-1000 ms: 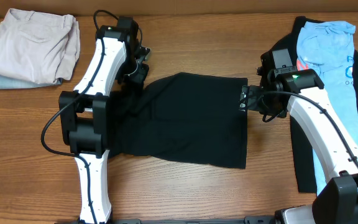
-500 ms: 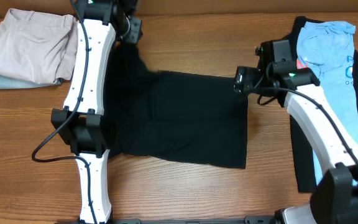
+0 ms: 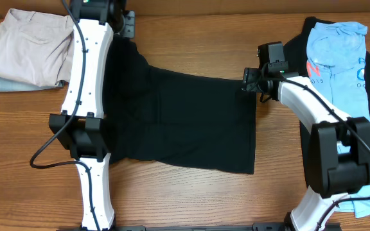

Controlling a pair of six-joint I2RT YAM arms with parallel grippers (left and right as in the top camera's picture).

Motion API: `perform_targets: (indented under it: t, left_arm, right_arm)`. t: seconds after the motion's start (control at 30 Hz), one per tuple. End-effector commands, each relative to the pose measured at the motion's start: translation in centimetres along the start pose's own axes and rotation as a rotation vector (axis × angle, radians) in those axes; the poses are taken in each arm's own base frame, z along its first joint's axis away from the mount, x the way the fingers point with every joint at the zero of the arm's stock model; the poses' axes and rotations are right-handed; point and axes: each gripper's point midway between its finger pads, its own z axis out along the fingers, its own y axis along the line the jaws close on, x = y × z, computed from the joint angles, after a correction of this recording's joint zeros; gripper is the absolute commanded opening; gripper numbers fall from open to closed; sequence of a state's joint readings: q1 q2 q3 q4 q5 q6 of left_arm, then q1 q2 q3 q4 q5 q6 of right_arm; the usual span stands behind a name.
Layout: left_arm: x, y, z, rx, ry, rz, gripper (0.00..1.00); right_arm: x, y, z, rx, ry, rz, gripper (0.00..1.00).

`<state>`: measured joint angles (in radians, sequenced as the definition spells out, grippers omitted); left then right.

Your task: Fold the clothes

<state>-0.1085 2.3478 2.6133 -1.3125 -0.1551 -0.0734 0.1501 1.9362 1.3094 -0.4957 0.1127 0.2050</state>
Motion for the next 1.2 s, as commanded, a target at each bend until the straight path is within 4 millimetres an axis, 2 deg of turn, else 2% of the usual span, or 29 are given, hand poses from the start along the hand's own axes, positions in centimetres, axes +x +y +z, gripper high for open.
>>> perform_targets:
  t: [0.0, 0.1, 0.43, 0.53, 0.67, 0.77, 0.87, 0.97, 1.07, 1.17]
  left_arm:
    - [-0.8, 1.6, -0.7, -0.038, -0.031, -0.053, 0.04]
    - [-0.8, 2.1, -0.6, -0.043, -0.030, -0.059, 0.04]
    - [-0.8, 2.4, -0.6, -0.046, -0.029, -0.065, 0.04]
    - [-0.7, 2.4, -0.6, -0.047, -0.025, -0.064, 0.04]
    - [-0.1, 2.5, -0.6, -0.052, -0.002, -0.060, 0.04]
    - [0.0, 2.7, -0.6, -0.055, 0.003, -0.062, 0.04]
    - [-0.2, 3.1, -0.7, -0.057, -0.007, -0.070, 0.04]
    - [0.1, 3.2, -1.2, -0.054, 0.007, -0.069, 0.04]
    - [1.2, 3.2, -1.7, -0.054, 0.050, -0.062, 0.04]
    - [2.6, 3.3, -2.1, -0.058, 0.106, -0.053, 0.04]
  right_arm:
    - [-0.4, -0.4, 1.2, 0.016, -0.010, 0.003, 0.66]
    - [-0.1, -0.3, 2.4, 0.014, 0.000, 0.010, 0.60]
    - [1.7, 1.3, 5.2, -0.077, 0.055, 0.009, 0.57]
    - [1.3, 2.2, 5.3, -0.128, 0.044, 0.011, 0.45]
    - [1.0, 2.4, 5.3, -0.134, 0.031, 0.041, 0.13]
    - [0.0, 2.2, 5.0, -0.135, 0.015, 0.047, 0.05]
    - [-1.8, 1.9, 3.7, -0.129, 0.013, 0.059, 0.04]
    - [-3.8, 1.7, 1.5, -0.122, 0.022, 0.059, 0.04]
    - [-5.6, 2.1, -1.7, -0.134, 0.025, 0.022, 0.04]
    - [-6.2, 2.4, -5.0, -0.156, 0.040, 0.011, 0.04]
